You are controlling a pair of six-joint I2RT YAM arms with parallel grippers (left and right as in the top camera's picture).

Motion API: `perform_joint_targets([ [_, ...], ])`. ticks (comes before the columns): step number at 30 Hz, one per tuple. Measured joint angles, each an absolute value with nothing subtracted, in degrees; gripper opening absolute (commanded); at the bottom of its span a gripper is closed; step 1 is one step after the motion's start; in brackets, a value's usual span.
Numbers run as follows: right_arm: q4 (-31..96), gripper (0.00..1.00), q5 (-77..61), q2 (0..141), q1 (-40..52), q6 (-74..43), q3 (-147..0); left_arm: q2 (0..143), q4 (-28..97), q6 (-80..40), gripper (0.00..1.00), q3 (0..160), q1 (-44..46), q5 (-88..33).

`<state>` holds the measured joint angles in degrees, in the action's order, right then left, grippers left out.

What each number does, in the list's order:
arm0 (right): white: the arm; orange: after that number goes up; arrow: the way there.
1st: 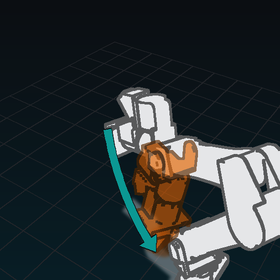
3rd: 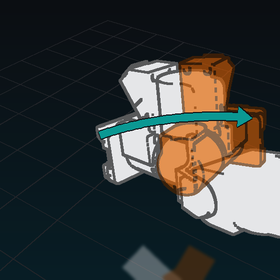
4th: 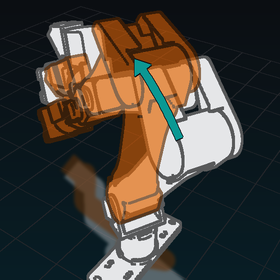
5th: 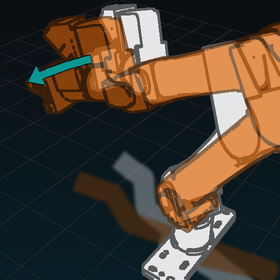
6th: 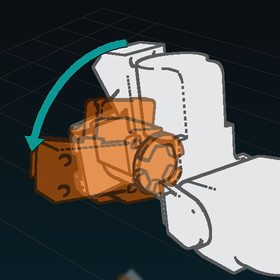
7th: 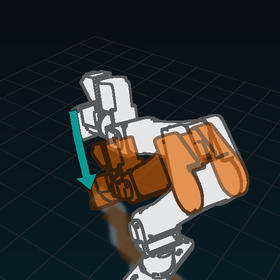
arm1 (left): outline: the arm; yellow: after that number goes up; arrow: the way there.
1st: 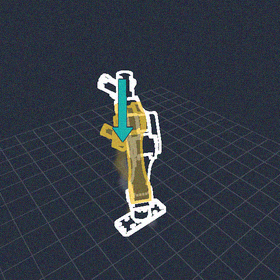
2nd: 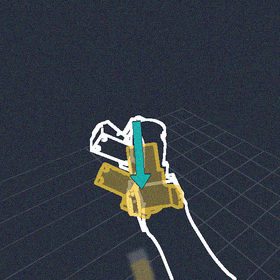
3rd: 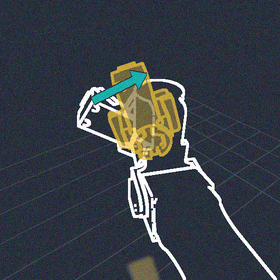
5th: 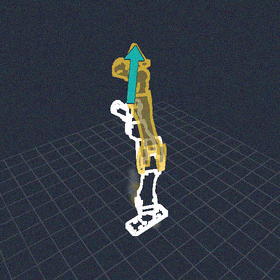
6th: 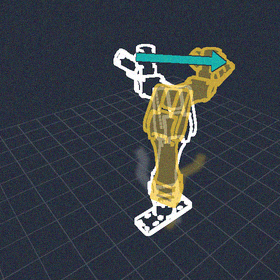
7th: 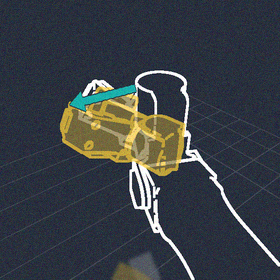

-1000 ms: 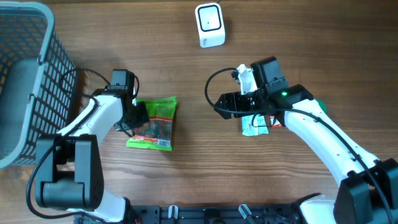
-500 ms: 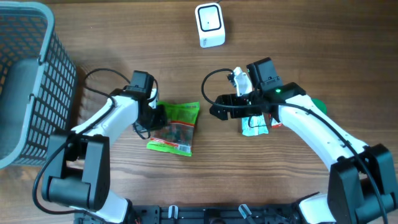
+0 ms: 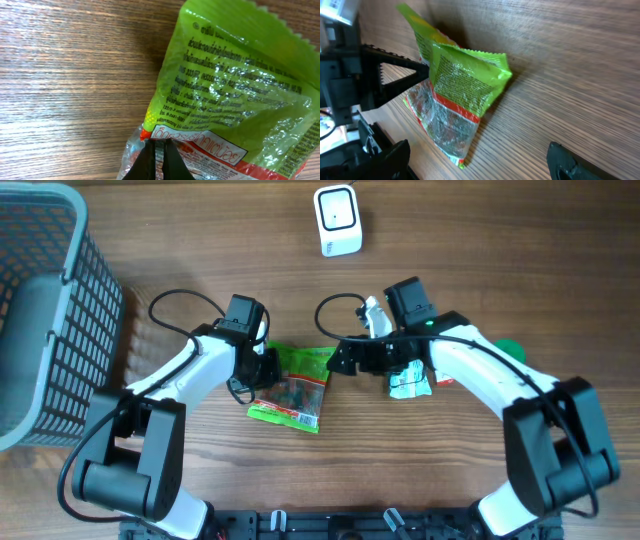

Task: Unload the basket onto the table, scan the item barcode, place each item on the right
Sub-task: 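Move the right gripper to the green bag's right side and grasp it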

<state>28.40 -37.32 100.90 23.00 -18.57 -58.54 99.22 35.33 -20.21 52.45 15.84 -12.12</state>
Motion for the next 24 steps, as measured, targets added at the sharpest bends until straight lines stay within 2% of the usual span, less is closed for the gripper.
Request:
perform_joint_targets([
  [14,23.0,0.81,-38.1,105.5,32.3,-30.6,-58.5,99.2,35.3,-23.0,0.04,52.4,16.0,-12.1],
  [24,21.6,0.81,-35.7,105.5,33.3,-36.8,-58.5,99.2,37.1,-23.0,0.04,52.5,16.1,-10.7],
])
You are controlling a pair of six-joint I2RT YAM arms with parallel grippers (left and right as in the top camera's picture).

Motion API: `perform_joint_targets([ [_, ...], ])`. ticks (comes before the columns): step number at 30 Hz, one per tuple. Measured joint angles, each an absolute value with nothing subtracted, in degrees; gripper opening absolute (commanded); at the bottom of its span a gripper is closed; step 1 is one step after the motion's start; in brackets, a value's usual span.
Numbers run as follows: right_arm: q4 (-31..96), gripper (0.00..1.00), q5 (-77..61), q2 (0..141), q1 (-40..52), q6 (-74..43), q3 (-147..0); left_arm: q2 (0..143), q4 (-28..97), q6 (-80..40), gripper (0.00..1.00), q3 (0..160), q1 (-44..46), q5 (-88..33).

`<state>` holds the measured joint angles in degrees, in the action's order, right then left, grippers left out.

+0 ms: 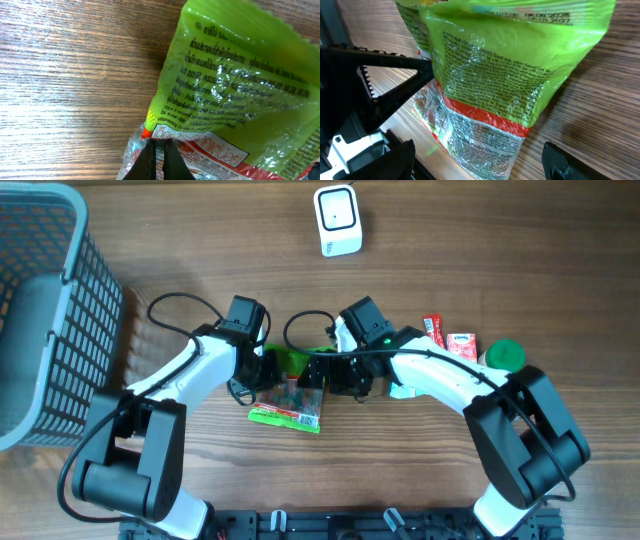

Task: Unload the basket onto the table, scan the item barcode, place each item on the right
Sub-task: 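Move the right gripper to the green bag's right side and grasp it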

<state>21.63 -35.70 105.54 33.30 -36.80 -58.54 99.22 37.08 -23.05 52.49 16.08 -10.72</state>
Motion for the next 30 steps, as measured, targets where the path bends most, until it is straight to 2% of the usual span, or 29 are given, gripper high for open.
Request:
perform_joint_targets([
  [8,21.3,0.82,-34.3,105.5,33.3,-37.3,-58.5,97.8,39.2,-23.0,0.06,52.8,16.1,-9.1],
  [19,21.3,0.82,-33.8,105.5,33.3,-37.3,-58.5,92.7,41.3,-23.0,0.04,53.3,15.8,-2.4],
  [30,20.1,0.82,-33.5,105.5,33.3,-37.3,-58.0,93.0,31.0,-23.1,0.05,45.5,15.8,-0.9],
])
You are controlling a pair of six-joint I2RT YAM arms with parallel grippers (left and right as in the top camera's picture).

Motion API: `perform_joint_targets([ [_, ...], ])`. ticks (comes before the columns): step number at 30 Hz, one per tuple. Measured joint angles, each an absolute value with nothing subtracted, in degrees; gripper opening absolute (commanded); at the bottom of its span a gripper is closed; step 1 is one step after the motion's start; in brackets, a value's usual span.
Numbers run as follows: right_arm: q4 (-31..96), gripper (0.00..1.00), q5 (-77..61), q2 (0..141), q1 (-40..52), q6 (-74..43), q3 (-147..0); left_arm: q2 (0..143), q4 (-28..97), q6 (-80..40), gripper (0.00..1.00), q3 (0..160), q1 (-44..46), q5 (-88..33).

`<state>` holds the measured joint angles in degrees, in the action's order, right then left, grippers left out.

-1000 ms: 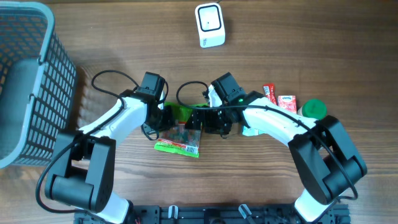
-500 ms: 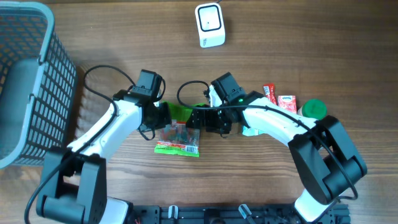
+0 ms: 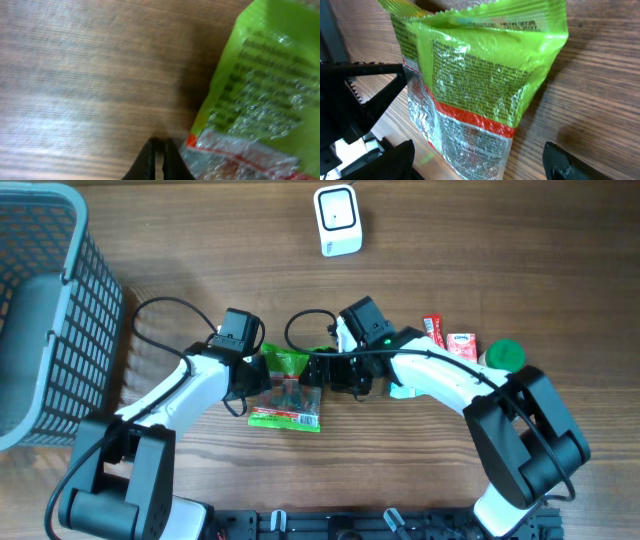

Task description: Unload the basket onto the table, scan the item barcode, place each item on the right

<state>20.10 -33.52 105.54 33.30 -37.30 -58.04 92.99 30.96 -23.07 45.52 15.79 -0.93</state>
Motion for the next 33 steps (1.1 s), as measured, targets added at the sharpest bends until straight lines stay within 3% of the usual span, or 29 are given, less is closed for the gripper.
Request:
perform_joint_targets([
  [22,13.5,0.82,-33.9,105.5,33.3,-39.9,-54.5,91.6,38.4,-21.1,0.04,49.4,9.8,-6.2],
  [33,12.9,0.82,-33.8,105.5,33.3,-39.9,-54.4,92.7,34.9,-20.9,0.04,48.6,9.8,-11.0],
])
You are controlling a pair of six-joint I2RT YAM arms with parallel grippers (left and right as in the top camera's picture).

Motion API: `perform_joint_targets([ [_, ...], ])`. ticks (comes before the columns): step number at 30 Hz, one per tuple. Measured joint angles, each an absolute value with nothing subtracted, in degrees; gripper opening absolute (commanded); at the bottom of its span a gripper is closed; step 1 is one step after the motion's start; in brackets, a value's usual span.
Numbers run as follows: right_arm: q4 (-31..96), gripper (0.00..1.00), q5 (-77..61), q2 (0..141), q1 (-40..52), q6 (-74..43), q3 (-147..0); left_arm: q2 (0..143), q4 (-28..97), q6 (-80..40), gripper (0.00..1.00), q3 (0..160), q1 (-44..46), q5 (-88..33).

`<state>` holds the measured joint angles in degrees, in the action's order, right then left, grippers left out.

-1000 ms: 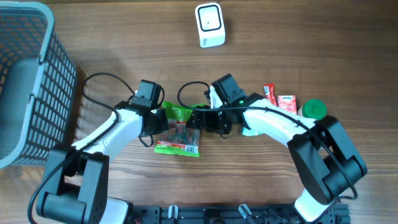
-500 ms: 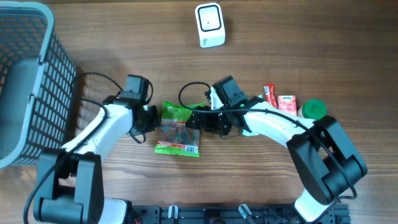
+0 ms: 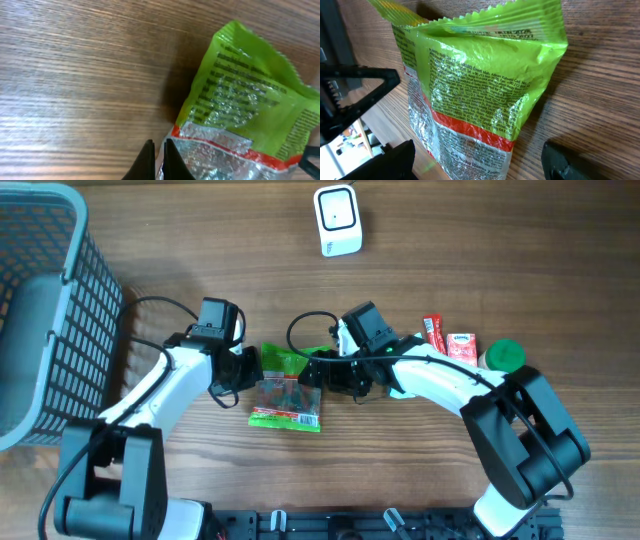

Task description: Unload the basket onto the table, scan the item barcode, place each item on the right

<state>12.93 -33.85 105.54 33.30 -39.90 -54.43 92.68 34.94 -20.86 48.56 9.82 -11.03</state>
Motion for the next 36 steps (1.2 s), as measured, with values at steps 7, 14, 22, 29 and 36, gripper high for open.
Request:
perform_joint_targets([
  [7,12.6,0.81,-33.8,105.5,33.3,-40.4,-54.3,95.7,34.1,-20.8,0.04,47.9,9.7,-11.9],
  [14,7.6,0.77,-34.1,105.4,33.3,-43.0,-51.9,96.0,34.2,-20.7,0.04,48.1,9.7,-11.9],
  [22,6.7,0.77,-34.0,105.2,33.3,-43.7,-51.3,96.1,35.9,-19.6,0.04,48.8,8.5,-12.1],
  [29,6.5,0.77,-34.0,105.2,33.3,-43.7,-51.2,93.7,37.8,-19.6,0.04,49.1,6.5,-12.3],
  [36,6.4,0.76,-34.0,105.1,33.3,-43.7,-51.1,93.6,37.5,-19.3,0.04,49.1,6.5,-15.5],
])
